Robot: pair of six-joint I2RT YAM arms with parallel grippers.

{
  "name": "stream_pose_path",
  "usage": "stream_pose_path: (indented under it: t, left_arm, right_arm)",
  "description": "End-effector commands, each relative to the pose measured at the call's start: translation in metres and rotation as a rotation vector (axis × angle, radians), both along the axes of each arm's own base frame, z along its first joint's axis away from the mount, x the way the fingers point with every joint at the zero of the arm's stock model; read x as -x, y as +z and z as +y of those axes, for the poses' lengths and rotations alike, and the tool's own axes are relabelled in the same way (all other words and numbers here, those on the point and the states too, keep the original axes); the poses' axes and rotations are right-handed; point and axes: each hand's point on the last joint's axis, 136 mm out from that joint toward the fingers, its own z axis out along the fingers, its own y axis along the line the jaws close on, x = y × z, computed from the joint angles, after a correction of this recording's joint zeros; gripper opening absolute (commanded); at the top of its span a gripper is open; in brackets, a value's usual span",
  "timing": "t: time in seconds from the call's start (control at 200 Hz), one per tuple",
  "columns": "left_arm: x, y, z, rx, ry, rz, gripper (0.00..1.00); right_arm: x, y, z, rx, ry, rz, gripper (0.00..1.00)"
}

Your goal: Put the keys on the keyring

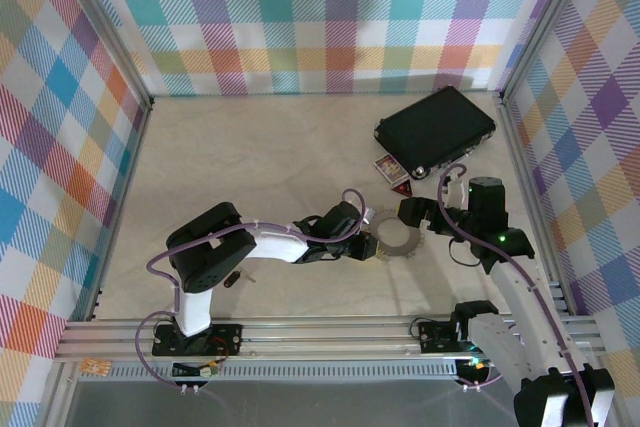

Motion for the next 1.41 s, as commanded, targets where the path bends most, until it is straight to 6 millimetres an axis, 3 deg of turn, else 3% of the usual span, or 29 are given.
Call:
stream_pose_path:
  t: [0.0,0.575,0.995,1.205,1.4]
  left_arm:
    - [0.002,-0.003,-0.002,-0.015,0.004,-0.001,0.17]
    - [0.003,-0.007,-0.005,-0.019,-0.002,0.017,0.13]
    - [0.002,-0.007,-0.008,-0.019,-0.007,0.023,0.07]
    - [0.003,-0.002,-0.006,-0.006,-0.01,0.013,0.0]
    - [0.005,0.01,-0.002,0.018,-0.013,-0.019,0.0]
  right_arm:
    - [0.001,0.015,-0.003,0.017,0.0,-0.044,0.99]
    - [0.013,0.034,-0.015,0.094,-0.017,-0.121,0.99]
    - [0.015,0.036,-0.017,0.101,-0.027,-0.14,0.99]
    - [0.016,0.035,-0.017,0.102,-0.029,-0.139,0.99]
    - [0.018,0.04,-0.021,0.109,-0.049,-0.17,0.99]
